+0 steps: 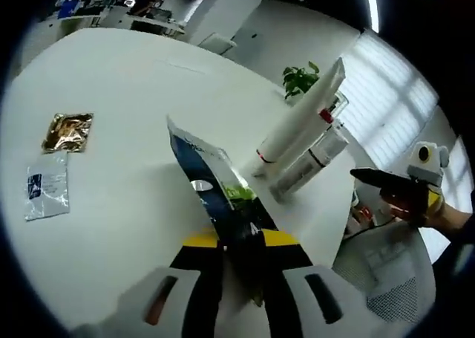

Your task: Arrange the skincare products in the storage area until every visible bottle or jar stands upright without overlapping.

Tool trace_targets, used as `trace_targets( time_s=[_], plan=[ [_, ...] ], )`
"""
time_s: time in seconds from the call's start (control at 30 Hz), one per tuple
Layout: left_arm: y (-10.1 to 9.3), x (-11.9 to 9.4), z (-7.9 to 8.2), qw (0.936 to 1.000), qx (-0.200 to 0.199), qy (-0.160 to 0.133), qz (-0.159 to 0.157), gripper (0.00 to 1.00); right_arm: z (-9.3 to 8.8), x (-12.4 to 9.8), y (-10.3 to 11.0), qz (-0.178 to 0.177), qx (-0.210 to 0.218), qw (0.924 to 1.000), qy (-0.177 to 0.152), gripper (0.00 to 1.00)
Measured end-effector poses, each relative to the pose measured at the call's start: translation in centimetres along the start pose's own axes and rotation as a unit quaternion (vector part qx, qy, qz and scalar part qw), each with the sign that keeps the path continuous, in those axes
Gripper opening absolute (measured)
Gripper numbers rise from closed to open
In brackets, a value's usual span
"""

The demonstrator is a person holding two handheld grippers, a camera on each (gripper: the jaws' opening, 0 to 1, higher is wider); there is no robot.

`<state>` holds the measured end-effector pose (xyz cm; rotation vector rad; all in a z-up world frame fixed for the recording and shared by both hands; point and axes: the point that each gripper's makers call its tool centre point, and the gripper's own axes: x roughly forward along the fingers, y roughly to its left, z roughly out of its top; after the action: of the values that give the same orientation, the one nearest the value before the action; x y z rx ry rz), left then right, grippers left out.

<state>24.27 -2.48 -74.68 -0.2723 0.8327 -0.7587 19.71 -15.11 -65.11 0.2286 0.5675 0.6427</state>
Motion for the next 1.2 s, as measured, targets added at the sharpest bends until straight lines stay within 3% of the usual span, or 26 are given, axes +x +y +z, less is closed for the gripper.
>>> trace_targets(
  time_s=[0.3,0.47,0.8,1.2],
  plan=[
    [0.7,-0.1,-0.3,0.9963,0.073,0.019,0.041,0.22,-0.2,0.1,0.0,0.000,0.001,1.0000,0.004,0.94],
    [1.2,-0.2,-0.5,0.9944,0.087,0.030,0.053,0.25,-0.1,0.1,0.0,0.001,0.001,1.0000,0.004,0.93],
    [1.3,-0.1,-0.6,0.9843,0.147,0.051,0.083,0.33,-0.1,0.0,0.0,0.000,0.002,1.0000,0.003,0.93],
    [1.5,-0.6,-0.6,0.9748,0.187,0.066,0.101,0.37,-0.3,0.0,0.1,-0.002,0.000,0.9999,0.010,0.93]
  ],
)
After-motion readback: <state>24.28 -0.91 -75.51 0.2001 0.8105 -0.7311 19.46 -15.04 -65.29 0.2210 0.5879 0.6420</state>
